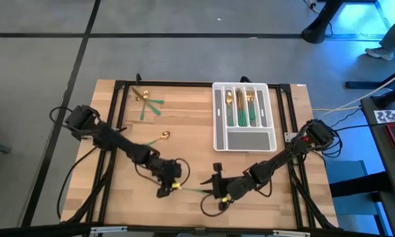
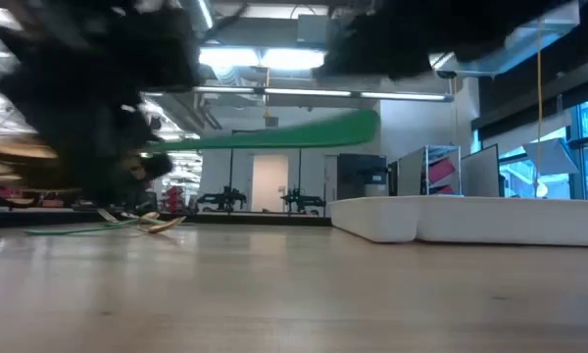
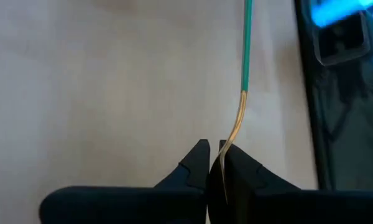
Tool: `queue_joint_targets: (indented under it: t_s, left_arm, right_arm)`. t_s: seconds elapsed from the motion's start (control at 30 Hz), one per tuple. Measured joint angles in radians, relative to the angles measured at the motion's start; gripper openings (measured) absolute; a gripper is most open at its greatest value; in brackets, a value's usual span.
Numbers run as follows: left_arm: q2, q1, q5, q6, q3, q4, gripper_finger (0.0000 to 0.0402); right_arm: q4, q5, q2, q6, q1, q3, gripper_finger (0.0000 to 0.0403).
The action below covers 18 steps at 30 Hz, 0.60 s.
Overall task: Sort silverware
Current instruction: Put the green spoon into the silverware tray
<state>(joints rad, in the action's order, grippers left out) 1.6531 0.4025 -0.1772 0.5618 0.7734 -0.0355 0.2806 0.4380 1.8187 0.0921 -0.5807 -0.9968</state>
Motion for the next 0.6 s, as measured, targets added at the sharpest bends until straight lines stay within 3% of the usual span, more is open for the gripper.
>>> queue_joint_targets:
  t_s: [0.1, 0.23, 0.4, 0.6]
  left_arm:
    - [0.000, -0.036, -0.008, -0.024, 0.000, 0.001, 0.0012]
    - [0.000, -0.058, -0.017, -0.036, 0.000, 0.014, 0.0011]
    - [0.000, -0.073, 0.010, -0.050, 0.000, 0.072, 0.0020]
    - [-0.001, -0.072, 0.039, -0.091, 0.001, 0.082, 0.0012]
  right_arm:
    - [-0.104, -0.005, 0.000, 0.134, 0.014, 0.000, 0.0122]
    - [-0.149, -0.106, 0.000, 0.281, 0.054, 0.000, 0.0122]
    - [-0.155, -0.248, 0.003, 0.383, 0.117, 0.000, 0.0122]
    - [-0.154, -0.329, 0.026, 0.428, 0.144, 0.000, 0.0122]
